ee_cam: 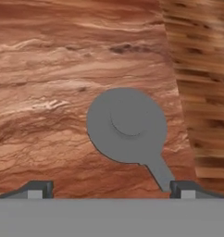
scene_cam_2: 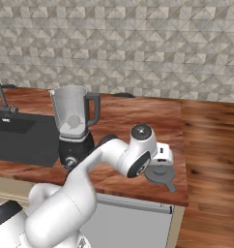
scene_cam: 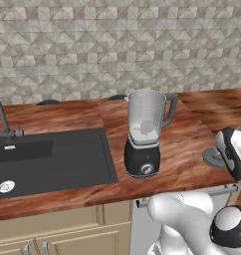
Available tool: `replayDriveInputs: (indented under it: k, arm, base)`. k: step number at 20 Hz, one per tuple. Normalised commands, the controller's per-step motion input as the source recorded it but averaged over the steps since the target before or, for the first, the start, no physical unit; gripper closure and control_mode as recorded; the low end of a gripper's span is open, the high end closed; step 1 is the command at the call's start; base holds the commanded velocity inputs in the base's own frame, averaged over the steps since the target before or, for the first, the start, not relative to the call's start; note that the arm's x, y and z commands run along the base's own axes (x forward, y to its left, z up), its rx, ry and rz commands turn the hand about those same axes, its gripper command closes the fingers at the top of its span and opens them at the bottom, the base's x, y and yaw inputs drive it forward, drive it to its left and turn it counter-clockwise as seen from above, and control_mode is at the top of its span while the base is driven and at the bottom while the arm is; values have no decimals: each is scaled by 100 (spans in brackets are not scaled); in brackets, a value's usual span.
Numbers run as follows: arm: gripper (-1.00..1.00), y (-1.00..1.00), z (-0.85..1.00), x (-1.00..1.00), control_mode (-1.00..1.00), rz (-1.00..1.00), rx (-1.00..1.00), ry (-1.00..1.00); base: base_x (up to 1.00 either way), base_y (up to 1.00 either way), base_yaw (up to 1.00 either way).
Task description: Open the blender lid, put the tangerine in the blender, close the lid, and start the blender.
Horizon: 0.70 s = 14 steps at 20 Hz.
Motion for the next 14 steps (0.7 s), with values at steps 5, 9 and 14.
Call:
replayDriveInputs:
  k: [5, 9, 14]
  arm:
    - [-100, -19, -28, 35, -100, 0, 0, 10]
    - [-100, -20, -29, 32, -100, 0, 4, 17]
    - [-100, -12, -30, 21, -100, 0, 11, 7]
  base:
    - [0, 0, 0]
    - [0, 0, 0]
    - [0, 0, 0]
